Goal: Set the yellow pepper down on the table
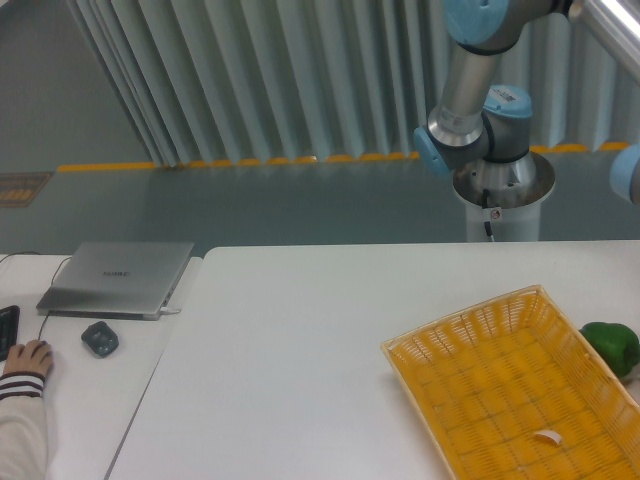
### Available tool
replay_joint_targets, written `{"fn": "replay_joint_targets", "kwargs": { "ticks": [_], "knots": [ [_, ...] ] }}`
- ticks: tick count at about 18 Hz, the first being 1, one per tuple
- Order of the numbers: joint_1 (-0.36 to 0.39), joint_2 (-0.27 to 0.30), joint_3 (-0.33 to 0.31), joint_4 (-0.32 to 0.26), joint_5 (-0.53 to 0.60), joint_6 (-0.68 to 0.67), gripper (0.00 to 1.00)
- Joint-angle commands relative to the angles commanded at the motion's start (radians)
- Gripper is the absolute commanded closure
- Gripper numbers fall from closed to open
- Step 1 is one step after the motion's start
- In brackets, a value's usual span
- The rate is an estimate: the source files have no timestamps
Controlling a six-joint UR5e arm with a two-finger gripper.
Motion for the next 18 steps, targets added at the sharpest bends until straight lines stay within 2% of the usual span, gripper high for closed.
{"fn": "replay_joint_targets", "kwargs": {
  "ticks": [1, 3, 7, 9, 18],
  "knots": [
    [-0.008, 0.029, 0.003, -0.063, -0.011, 0.035, 0.0],
    [-0.023, 0.052, 0.003, -0.126, -0.017, 0.103, 0.0],
    [-0.032, 0.055, 0.026, -0.186, -0.015, 0.117, 0.0],
    [-0.029, 0.019, 0.063, -0.223, -0.014, 0.117, 0.0],
    [-0.022, 0.017, 0.067, -0.223, -0.009, 0.107, 0.0]
  ]
}}
